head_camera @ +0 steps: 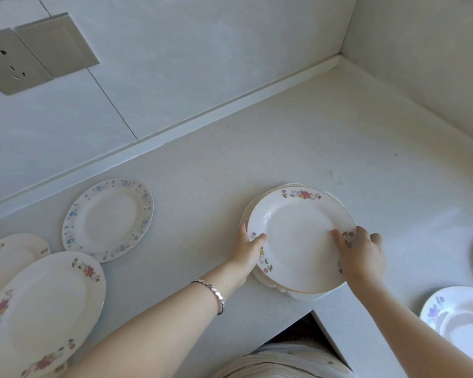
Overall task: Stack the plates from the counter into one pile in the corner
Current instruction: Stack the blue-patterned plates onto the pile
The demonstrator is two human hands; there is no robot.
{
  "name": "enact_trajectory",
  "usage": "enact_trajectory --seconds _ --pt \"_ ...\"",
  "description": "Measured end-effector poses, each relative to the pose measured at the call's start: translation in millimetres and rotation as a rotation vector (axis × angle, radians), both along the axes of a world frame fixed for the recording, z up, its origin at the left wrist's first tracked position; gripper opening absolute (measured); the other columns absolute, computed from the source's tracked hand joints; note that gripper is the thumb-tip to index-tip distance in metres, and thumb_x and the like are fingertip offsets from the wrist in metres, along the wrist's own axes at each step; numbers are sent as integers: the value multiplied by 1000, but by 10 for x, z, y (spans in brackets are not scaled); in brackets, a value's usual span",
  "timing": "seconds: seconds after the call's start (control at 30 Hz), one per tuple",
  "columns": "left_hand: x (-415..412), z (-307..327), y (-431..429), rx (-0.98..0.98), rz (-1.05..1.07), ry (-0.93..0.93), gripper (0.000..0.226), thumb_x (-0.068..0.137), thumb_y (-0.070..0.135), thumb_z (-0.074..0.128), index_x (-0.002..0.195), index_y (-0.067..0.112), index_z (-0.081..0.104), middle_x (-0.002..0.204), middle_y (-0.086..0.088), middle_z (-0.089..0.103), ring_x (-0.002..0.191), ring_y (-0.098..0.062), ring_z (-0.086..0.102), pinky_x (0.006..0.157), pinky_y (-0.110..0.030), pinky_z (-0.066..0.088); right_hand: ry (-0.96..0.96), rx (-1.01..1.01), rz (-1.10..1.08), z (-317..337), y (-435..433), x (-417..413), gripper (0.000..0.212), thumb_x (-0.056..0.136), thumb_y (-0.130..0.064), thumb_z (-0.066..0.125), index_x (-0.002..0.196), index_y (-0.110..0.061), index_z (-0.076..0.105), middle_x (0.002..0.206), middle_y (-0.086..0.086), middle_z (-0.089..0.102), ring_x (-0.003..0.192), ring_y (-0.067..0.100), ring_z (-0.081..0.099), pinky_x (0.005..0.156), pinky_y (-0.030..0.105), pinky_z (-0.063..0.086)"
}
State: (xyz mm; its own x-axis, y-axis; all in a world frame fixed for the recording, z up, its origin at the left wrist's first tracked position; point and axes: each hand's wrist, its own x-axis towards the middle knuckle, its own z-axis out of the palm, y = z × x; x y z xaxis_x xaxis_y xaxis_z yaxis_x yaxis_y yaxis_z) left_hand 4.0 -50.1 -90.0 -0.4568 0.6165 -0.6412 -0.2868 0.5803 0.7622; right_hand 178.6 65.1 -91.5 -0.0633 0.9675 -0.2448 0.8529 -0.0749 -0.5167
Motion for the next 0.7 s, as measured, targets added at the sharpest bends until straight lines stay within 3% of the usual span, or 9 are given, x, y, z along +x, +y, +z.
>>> enact_trajectory --seconds 0.1,0.17,0.27,0.33,0.37,0.4,0.43,0.57,0.7 --pt "12 -43 30 -19 -26 -24 80 84 34 54 149 25 9 153 -3 30 138 -21 34 115 -44 29 -21 18 7 -21 2 -10 50 87 -45 52 120 -8 50 120 16 39 113 32 43 84 36 43" --pt "10 -41 15 7 -96 8 84 81 32 57 149 20 8 152 -4 30 136 -19 36 111 -36 33 -46 6 0 -11 -13 -43 53 88 -44 51 124 -5 47 125 18 37 119 33 39 88 37 42" --pt "-164 5 -63 1 -68 65 56 95 21 48 144 11 25 139 -5 44 124 -19 45 100 -30 37 -140 51 32 34 -23 -139 56 89 -34 54 133 -3 40 132 22 36 123 37 33 99 42 34" --pt "-448 -68 -189 -85 205 118 37 95 19 48 129 5 46 118 -10 54 107 -23 55 91 -31 44 -164 139 127 103 -26 -245 55 85 -20 58 134 -4 41 134 22 36 123 38 31 103 44 27" --pt "-625 -121 -272 -113 391 63 21 94 16 49 110 4 56 102 -13 59 87 -22 60 76 -28 49 -149 171 203 144 -32 -315 52 84 -17 58 132 -5 45 133 20 39 123 38 32 103 44 28" --pt "-798 -137 -380 -116 571 -39 12 94 14 49 89 6 57 85 -11 57 68 -17 57 61 -24 50 -129 190 290 186 -42 -395 46 84 -17 58 129 -7 51 132 17 42 123 36 33 103 43 31" --pt "-965 -164 -502 -104 744 -164 20 95 13 46 76 8 51 75 -9 50 58 -12 51 55 -20 47 -108 187 374 234 -61 -482 41 86 -19 56 126 -9 55 131 14 45 125 33 34 102 41 34" --pt "-1548 -251 -1054 48 1121 -330 23 98 14 42 75 8 45 85 -4 47 72 -11 51 83 -18 50 -59 77 688 365 -195 -821 40 92 -33 49 129 -17 51 127 3 55 124 21 40 100 31 36" --pt "-1793 -234 -1361 275 1314 -411 10 96 12 46 91 13 54 110 3 52 114 -11 50 102 -21 42 -68 -52 893 386 -407 -1042 38 93 -35 48 128 -21 50 122 -1 58 120 15 44 98 24 37"
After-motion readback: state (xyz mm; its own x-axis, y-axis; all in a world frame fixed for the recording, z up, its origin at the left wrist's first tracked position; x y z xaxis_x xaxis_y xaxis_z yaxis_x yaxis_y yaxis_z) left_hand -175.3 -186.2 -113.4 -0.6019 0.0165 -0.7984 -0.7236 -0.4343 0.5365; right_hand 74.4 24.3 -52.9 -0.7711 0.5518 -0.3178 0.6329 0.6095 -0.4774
